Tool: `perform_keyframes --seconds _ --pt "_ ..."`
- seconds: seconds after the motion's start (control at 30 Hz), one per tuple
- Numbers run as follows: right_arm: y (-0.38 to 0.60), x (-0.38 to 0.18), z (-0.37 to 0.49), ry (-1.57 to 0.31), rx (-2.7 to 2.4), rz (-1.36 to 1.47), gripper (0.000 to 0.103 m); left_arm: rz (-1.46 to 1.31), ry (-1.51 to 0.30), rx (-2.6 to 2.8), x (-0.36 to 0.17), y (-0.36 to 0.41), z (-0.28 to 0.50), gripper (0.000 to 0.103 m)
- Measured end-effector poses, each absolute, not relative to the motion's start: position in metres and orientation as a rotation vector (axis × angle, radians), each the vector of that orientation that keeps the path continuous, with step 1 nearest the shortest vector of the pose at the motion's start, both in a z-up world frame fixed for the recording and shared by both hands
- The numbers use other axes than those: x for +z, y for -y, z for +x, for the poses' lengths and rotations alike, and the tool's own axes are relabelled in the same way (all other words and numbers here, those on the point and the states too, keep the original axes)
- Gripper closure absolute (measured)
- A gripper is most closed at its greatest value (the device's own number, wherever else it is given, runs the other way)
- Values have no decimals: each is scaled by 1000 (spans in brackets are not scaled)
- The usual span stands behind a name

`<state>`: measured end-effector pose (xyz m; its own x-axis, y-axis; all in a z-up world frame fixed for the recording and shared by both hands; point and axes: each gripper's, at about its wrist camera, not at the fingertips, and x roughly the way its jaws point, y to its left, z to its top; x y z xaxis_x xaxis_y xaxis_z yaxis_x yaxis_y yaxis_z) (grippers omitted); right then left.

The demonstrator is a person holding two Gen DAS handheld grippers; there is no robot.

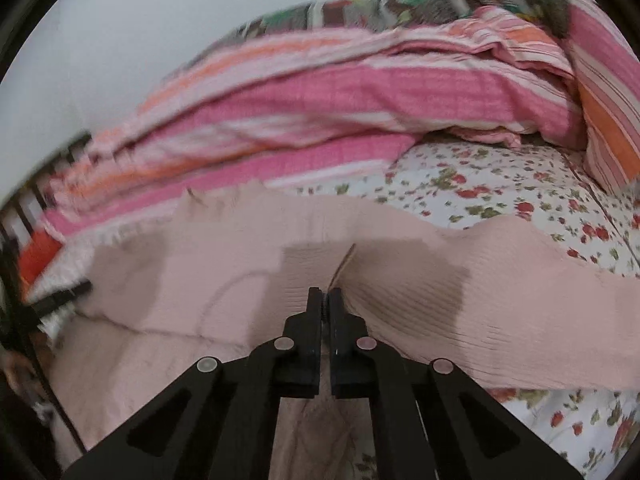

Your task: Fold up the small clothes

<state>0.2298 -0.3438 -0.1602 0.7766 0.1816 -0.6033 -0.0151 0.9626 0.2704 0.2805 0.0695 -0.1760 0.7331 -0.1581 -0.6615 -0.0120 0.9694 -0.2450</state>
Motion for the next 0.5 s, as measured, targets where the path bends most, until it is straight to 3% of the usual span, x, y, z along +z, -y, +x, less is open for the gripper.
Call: perform_keyframes --seconds 0.23,0.33,0.43,0.5 --pt "338 -173 240 -775 60 224 99 -188 -733 -83 -170 -58 280 68" --pt "346 -165 226 -765 45 230 93 -155 -736 -65 -170 -53 280 67" --pt "363 -145 203 -716 -24 202 64 -114 -743 -42 -171 -47 280 67" --pt "387 -128 181 -668 -103 193 38 -103 -755 -27 -172 -44 281 65"
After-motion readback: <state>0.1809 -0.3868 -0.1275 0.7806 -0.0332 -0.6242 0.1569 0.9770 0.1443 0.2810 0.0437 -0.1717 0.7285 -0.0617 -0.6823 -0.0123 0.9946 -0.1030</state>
